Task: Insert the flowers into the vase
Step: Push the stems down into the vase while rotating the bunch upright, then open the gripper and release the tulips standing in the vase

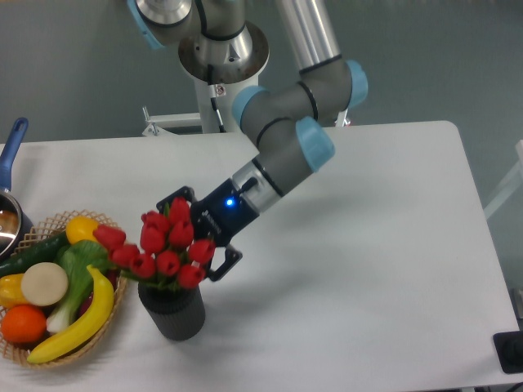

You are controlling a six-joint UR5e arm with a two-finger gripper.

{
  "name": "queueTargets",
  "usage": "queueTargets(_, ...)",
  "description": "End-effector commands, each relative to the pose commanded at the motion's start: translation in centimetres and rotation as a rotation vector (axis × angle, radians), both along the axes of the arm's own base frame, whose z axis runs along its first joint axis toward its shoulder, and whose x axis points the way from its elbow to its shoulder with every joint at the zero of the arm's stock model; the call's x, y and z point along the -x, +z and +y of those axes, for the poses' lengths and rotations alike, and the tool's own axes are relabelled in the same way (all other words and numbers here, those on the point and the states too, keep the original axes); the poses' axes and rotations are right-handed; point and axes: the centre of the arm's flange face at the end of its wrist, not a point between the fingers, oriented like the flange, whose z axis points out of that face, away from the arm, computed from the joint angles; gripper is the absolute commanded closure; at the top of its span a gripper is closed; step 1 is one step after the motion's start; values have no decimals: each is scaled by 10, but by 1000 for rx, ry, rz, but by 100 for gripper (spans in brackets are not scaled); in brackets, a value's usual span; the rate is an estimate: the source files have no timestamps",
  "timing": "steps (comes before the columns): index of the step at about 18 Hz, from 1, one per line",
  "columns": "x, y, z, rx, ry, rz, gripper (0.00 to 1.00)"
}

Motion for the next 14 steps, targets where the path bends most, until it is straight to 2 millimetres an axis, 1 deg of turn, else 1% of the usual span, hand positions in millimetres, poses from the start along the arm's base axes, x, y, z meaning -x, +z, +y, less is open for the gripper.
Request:
queueTargets(4,-2,-3,3,26,-1,20,0)
queueTargets(6,4,-9,9,32,-2,17,0)
queueTargets(8,3,-12,15,33,-13,15,0)
queueTargets(14,3,-13,17,34,-15,13,0)
